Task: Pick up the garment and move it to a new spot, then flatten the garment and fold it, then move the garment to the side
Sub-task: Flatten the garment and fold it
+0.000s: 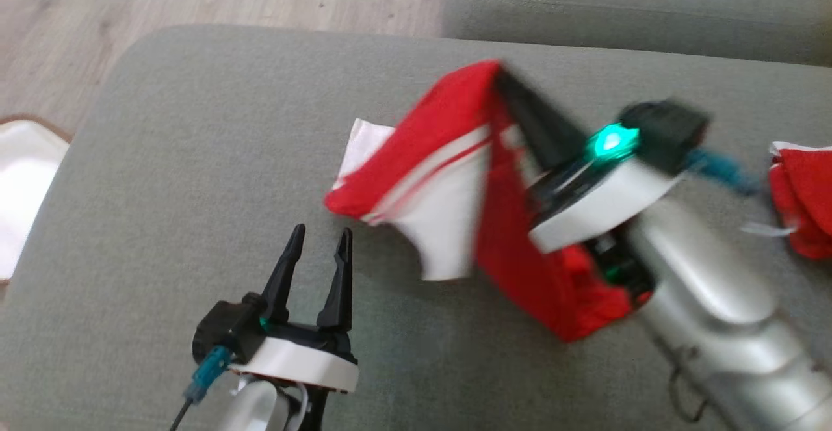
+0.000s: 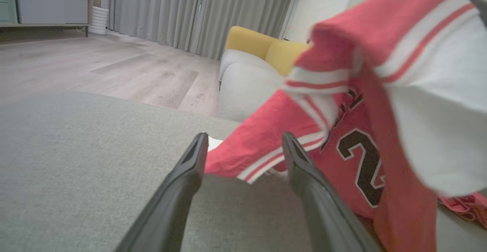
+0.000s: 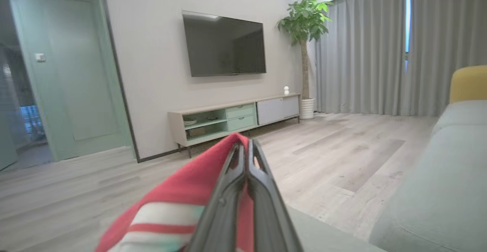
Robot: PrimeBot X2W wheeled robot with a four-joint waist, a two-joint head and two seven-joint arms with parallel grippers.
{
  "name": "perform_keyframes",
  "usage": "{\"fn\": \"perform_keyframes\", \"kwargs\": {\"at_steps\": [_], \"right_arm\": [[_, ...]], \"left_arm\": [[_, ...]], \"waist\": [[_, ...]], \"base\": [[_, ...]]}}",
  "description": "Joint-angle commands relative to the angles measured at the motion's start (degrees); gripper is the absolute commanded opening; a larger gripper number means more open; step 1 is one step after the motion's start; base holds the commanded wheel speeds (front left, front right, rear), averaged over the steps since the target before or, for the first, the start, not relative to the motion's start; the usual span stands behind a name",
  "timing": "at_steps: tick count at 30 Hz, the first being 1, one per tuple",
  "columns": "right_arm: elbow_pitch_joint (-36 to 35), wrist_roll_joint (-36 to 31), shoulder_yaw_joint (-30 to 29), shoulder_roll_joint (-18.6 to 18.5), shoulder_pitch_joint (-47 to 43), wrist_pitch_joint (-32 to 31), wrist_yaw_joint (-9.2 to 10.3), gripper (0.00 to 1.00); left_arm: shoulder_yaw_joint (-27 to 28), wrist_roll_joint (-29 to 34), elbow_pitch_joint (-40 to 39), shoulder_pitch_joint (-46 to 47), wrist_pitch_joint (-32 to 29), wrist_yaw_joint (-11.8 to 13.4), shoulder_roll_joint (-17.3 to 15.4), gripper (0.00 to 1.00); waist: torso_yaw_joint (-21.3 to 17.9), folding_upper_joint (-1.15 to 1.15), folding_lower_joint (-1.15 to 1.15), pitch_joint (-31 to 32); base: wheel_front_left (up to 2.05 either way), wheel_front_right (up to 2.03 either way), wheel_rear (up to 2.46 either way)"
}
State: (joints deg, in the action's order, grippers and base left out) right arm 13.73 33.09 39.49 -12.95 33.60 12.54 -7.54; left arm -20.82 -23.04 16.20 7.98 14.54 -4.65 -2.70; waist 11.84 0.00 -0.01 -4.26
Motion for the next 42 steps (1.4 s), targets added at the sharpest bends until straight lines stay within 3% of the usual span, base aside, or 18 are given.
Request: {"fn": "perform_keyframes", "kwargs": {"at_steps": [1,6,10,11,12,15,18,25,31,42], "right_arm": [[-1.00,0.47,-2.44,-1.09,2.62,-0.79,0.05,0.00],[11.74,1.18,-9.43,-3.41,9.07,-5.30,0.05,0.00],[27.71,-1.90,-13.23,-5.09,15.90,-6.31,0.05,0.00],[32.46,-3.87,-14.57,-5.94,17.82,-6.28,0.05,0.44],[37.50,-5.41,-16.52,-6.51,19.53,-6.59,0.05,1.00],[48.92,-10.00,-21.32,-7.72,24.04,-4.74,0.05,1.00],[54.94,-13.10,-24.28,-6.88,26.38,-1.14,0.05,1.00],[55.04,-17.11,-22.75,-2.79,25.10,1.98,0.05,1.00],[43.56,-17.85,-23.36,0.37,18.59,2.42,0.05,1.00],[18.75,-23.39,-30.56,6.26,-7.43,2.45,0.05,1.00]], "left_arm": [[1.19,0.37,-2.09,1.53,0.46,-0.22,-0.18,1.00],[-1.23,-0.71,-2.27,2.23,0.46,-0.15,-0.18,1.00],[-3.41,-1.92,-2.32,3.28,0.46,0.11,-0.18,1.00],[-3.95,-2.29,-2.42,3.59,0.46,0.25,-0.18,1.00],[-4.43,-2.66,-2.53,3.88,0.46,0.42,-0.18,1.00],[-5.93,-3.73,-2.79,4.63,0.46,0.91,-0.18,1.00],[-6.40,-4.45,-3.14,4.89,0.46,1.59,-0.18,1.00],[-4.65,-4.20,-2.96,4.85,0.46,2.07,-0.18,1.00],[-1.64,-2.94,-3.12,4.90,0.46,1.63,-0.18,1.00],[2.17,-0.84,-3.51,2.13,0.46,0.75,-0.18,1.00]], "waist": [[0.86,0.00,0.01,-0.59],[3.89,0.00,0.01,-2.83],[6.41,0.00,0.01,-4.30],[7.05,0.00,0.01,-4.75],[7.56,0.00,0.01,-5.08],[8.91,0.00,0.01,-5.81],[8.91,0.00,0.01,-6.16],[5.88,0.00,0.01,-5.37],[1.05,0.00,0.01,-2.74],[-6.90,0.00,0.01,1.57]], "base": [[0.00,0.00,0.00],[0.00,0.00,0.00],[0.00,0.00,0.00],[0.00,0.00,0.00],[0.00,0.00,0.00],[0.00,0.00,0.00],[0.00,0.00,0.00],[0.00,0.00,0.00],[0.00,0.00,0.00],[0.00,0.00,0.00]]}}
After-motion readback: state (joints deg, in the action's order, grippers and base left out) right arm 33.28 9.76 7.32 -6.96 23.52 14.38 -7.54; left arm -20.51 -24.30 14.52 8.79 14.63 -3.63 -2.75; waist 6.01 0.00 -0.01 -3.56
